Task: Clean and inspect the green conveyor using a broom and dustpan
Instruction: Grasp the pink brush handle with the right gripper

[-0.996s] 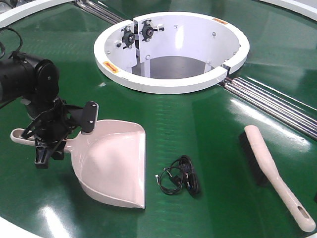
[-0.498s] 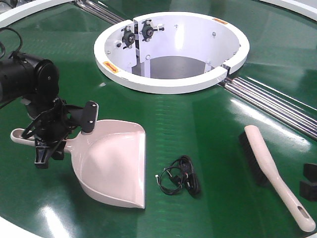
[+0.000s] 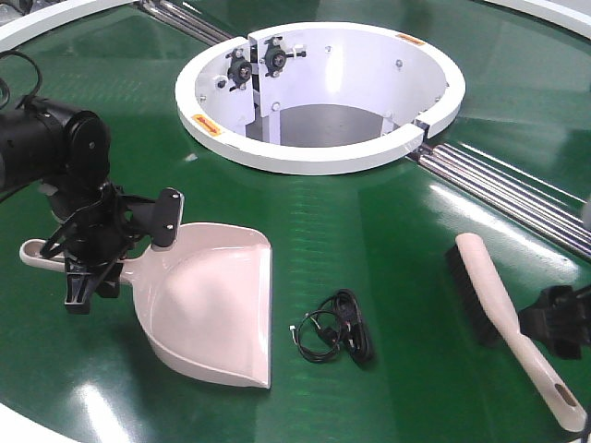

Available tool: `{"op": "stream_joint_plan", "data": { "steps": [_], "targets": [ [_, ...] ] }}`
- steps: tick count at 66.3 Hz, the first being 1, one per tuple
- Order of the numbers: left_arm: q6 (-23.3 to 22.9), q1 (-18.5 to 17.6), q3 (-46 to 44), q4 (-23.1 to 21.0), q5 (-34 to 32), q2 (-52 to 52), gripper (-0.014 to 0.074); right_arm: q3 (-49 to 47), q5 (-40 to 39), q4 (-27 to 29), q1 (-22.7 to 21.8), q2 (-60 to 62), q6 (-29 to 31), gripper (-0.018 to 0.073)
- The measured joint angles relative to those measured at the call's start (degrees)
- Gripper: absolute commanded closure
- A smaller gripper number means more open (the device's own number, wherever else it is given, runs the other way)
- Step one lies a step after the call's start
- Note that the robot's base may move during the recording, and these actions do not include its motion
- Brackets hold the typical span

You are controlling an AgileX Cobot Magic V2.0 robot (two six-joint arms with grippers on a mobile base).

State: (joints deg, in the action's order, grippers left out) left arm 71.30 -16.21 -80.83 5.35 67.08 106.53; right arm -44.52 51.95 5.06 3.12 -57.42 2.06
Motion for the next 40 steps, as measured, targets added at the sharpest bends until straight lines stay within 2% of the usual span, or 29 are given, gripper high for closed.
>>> {"op": "stream_joint_plan", "data": {
  "steps": [19, 40],
  "targets": [
    [0.0, 0.0, 0.0, 0.0, 0.0, 0.0, 0.0603, -8.3, 7.3, -2.7, 0.0, -14.3, 0.0, -0.0004],
    [0.0, 0.0, 0.0, 0.0, 0.0, 0.0, 0.0603, -11.1, 8.2, -2.5, 0.0, -27.5, 1.0, 0.0061]
  ]
}}
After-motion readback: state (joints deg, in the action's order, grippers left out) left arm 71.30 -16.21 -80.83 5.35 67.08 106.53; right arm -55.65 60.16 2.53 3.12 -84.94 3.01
